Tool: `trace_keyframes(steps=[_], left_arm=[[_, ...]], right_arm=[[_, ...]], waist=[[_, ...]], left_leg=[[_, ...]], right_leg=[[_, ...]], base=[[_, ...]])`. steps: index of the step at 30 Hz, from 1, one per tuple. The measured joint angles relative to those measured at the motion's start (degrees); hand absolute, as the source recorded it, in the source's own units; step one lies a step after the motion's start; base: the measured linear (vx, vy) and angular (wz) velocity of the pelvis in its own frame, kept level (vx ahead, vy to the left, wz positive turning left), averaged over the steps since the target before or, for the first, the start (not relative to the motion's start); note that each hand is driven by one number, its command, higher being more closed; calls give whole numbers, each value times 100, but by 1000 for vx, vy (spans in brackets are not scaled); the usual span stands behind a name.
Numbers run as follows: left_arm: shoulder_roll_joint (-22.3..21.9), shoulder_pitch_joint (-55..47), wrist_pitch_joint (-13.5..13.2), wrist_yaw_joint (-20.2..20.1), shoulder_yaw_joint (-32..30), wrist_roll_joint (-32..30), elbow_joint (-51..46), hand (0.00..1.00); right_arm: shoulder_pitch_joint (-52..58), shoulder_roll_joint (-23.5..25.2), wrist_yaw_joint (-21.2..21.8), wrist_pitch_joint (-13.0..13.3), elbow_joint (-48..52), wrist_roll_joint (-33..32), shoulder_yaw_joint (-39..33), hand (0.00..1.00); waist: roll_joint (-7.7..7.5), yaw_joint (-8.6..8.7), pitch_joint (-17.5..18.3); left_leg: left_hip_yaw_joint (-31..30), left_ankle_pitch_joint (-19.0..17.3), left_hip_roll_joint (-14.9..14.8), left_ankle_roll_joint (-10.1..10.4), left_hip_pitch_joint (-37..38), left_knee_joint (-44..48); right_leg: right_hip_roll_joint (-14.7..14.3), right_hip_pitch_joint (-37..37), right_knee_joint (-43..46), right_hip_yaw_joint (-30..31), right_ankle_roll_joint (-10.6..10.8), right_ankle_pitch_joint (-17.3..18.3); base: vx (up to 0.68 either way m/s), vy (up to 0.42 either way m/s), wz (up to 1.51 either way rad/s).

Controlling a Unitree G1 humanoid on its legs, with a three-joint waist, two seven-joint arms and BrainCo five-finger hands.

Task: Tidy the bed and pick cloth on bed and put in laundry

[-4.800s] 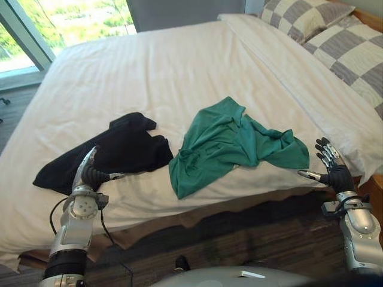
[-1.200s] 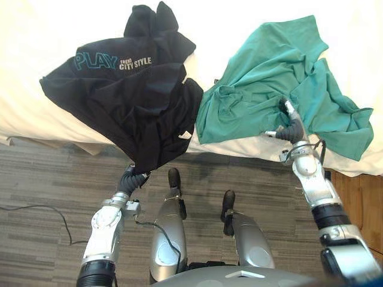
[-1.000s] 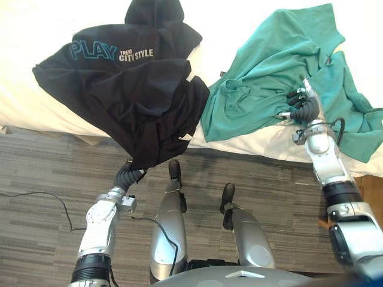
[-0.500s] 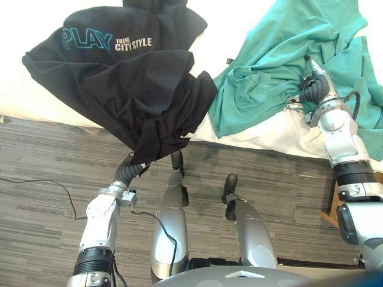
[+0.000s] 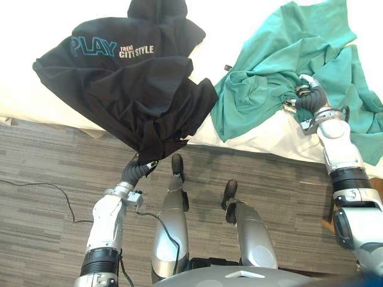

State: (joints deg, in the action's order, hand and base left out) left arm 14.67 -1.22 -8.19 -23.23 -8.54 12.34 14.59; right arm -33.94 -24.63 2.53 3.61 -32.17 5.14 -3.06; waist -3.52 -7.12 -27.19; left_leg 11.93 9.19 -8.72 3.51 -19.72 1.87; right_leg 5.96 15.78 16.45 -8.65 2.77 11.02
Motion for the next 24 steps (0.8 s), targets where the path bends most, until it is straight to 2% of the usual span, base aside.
trace_keyframes(steps=[4, 8, 12, 13, 16, 18, 20, 24], left_arm=[[-61, -171, -35, 143, 320, -7, 1, 100], [-141, -509, -188, 246, 479, -46, 30, 100], [-405, -780, -379, 352, 638, -161, 489, 100], [-492, -850, -398, 368, 638, -245, 776, 100], [-553, -1017, -454, 372, 634, -329, 1540, 100], [-598, -1095, -516, 383, 615, -516, 2071, 100], [-702, -1109, -578, 440, 508, -615, 2521, 100], [-1011, -1157, -661, 759, -143, -1085, 3617, 100]], right_arm=[[419, 299, -165, 264, -43, -363, -69, 100], [910, 676, -274, 516, -41, -896, -192, 100], [1617, 1075, -258, 913, -96, -1067, -282, 100], [1900, 1176, -212, 1025, -172, -1063, -281, 100], [2514, 1495, 35, 1185, -538, -1046, -281, 100], [2904, 1636, 221, 1198, -918, -1045, -280, 100], [3237, 1742, 359, 1208, -1241, -1033, -288, 100], [4119, 1969, 729, 1312, -2027, -637, -343, 100]], waist=[[17, 50, 9], [94, 123, 70], [330, 151, 523], [401, 179, 694], [421, 256, 1072], [424, 321, 1311], [425, 316, 1425], [467, 439, 1708]], left_leg=[[8, -4, 46, 6, 354, -157], [62, -10, 125, 15, 804, -381], [202, -11, 203, 15, 1201, -616], [231, -20, 219, 26, 1400, -719], [326, -113, 228, 88, 1755, -746], [360, -183, 231, 107, 1935, -750], [454, -233, 230, 121, 2122, -758], [630, -335, 211, 164, 2491, -791]], right_leg=[[5, -333, -160, 2, 10, 7], [45, -751, -340, 20, 34, 3], [78, -1049, -498, 158, 48, -5], [81, -1227, -564, 163, 54, -2], [93, -1562, -677, 210, 103, 29], [96, -1773, -783, 232, 123, 41], [98, -1946, -858, 302, 136, 50], [112, -2283, -972, 354, 167, 79]], base=[[42, 0, 2], [68, 14, -2], [92, 15, -13], [111, 9, -13], [98, -11, -16], [78, -17, -14], [42, -4, -22], [-11, -3, -16]])
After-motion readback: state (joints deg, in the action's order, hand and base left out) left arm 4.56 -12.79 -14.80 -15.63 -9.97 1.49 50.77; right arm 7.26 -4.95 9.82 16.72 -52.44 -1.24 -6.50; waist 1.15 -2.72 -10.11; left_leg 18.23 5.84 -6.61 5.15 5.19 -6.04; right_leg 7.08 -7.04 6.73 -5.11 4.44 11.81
